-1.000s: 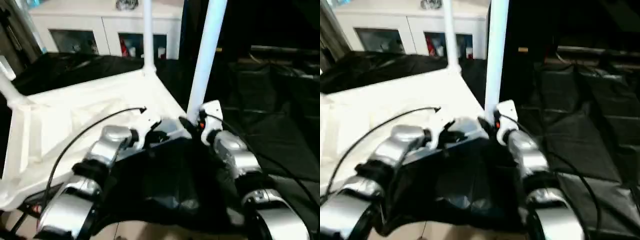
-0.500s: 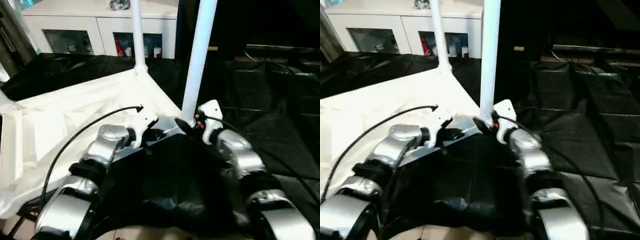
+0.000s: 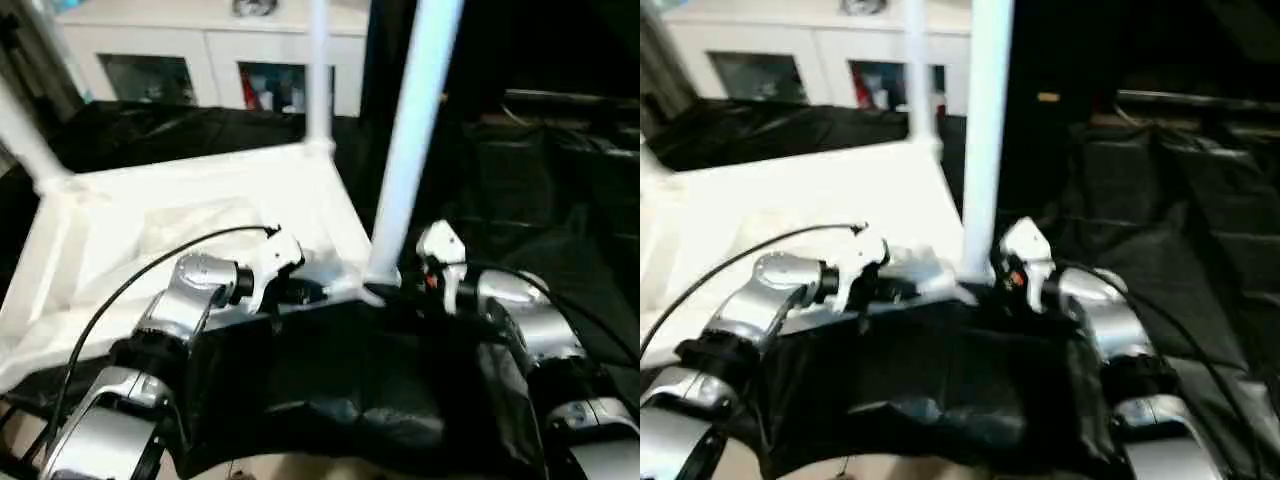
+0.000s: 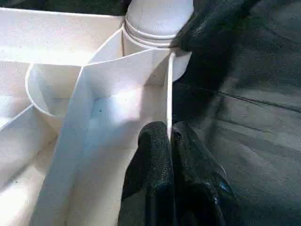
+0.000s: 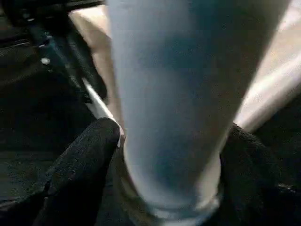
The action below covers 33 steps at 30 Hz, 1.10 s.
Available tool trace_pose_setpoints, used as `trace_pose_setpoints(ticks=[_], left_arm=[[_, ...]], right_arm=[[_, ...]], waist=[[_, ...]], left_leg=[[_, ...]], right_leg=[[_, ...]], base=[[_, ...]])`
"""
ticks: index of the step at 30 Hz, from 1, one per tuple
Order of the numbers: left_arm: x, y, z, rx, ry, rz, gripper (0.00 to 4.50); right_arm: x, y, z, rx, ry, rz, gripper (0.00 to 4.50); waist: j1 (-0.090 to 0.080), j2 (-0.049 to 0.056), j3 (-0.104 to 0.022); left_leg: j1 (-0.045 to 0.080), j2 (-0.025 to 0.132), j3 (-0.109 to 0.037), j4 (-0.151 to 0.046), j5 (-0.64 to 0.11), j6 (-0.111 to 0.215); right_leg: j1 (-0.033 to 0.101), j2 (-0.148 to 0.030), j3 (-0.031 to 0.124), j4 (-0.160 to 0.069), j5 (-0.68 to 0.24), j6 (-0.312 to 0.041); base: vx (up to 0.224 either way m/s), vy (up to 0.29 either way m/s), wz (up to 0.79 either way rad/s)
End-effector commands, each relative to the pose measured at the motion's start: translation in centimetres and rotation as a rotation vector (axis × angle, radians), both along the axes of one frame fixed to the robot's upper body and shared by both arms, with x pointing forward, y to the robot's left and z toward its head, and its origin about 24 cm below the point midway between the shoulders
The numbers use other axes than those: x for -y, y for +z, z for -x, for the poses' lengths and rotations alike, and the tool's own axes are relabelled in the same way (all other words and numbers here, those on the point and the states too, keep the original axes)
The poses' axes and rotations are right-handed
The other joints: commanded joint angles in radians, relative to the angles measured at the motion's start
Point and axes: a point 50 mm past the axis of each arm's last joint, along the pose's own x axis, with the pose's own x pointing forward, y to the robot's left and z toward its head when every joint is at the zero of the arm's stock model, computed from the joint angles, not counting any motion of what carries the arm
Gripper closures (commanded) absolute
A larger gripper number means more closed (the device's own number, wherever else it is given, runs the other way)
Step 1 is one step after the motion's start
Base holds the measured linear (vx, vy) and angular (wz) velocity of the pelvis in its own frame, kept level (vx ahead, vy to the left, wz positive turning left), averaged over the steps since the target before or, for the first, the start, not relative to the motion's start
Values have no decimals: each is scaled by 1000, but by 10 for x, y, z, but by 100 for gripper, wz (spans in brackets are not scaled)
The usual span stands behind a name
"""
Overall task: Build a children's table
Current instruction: Rotate leg to tighten
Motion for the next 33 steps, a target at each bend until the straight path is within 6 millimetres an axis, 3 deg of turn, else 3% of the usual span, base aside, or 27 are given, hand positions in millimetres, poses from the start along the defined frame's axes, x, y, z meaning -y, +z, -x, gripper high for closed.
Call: trace_pose_setpoints(ticks=[1, 2, 4, 8, 19, 23, 25, 26, 33], left_arm=[[14, 16, 0, 62, -82, 69, 450], [13, 16, 1, 55, -94, 61, 450], [10, 16, 2, 48, -106, 55, 450], [9, 16, 3, 39, -115, 52, 450], [12, 15, -3, 48, -6, 77, 450], [22, 14, -20, 89, 188, 67, 450], [24, 14, -23, 91, 221, 69, 450], [29, 14, -28, 100, 282, 69, 450], [48, 14, -34, 114, 373, 79, 450]], right_arm=[[-10, -6, 9, -53, 91, -8, 107], [-10, -5, 10, -60, 108, -10, 132], [-10, -5, 12, -67, 133, -4, 132], [-10, -4, 14, -83, 158, -4, 174], [-19, -9, 14, -106, 95, -44, 192], [-36, -26, -5, -105, -243, -30, 193], [-39, -28, -7, -104, -285, -32, 193], [-46, -30, -10, -111, -353, -45, 193], [-76, -28, -19, -66, -500, -58, 193]], waist=[[0, -7, -58], [1, -7, -58], [3, -9, -58], [3, -12, -59], [3, -16, -58], [-8, -16, -51], [-14, -18, -52], [-15, -16, -52], [-16, -10, -56]], left_leg=[[-4, -7, 20, -58, -176, 80], [-2, -6, 20, -57, -179, 78], [-5, -7, 18, -58, -171, 73], [-6, -9, 19, -56, -162, 74], [-5, -10, 19, -57, -156, 65], [0, -15, 18, -62, -197, 30], [-3, -19, 14, -64, -203, 11], [1, -17, 15, -63, -207, 14], [-4, -19, 14, -63, -189, 14]], right_leg=[[61, -40, 15, -67, -125, -261], [60, -40, 16, -67, -131, -261], [64, -40, 16, -66, -126, -256], [63, -41, 16, -65, -123, -254], [63, -42, 16, -67, -155, -241], [53, -44, 19, -82, -292, -202], [57, -45, 17, -85, -357, -172], [52, -44, 20, -88, -358, -168], [55, -42, 20, -82, -269, -186]], base=[[0, 0, 0], [0, 0, 0], [0, 0, 0], [0, 0, 0], [0, 0, 0], [0, 0, 0], [0, 0, 0], [0, 0, 0], [0, 0, 0]])
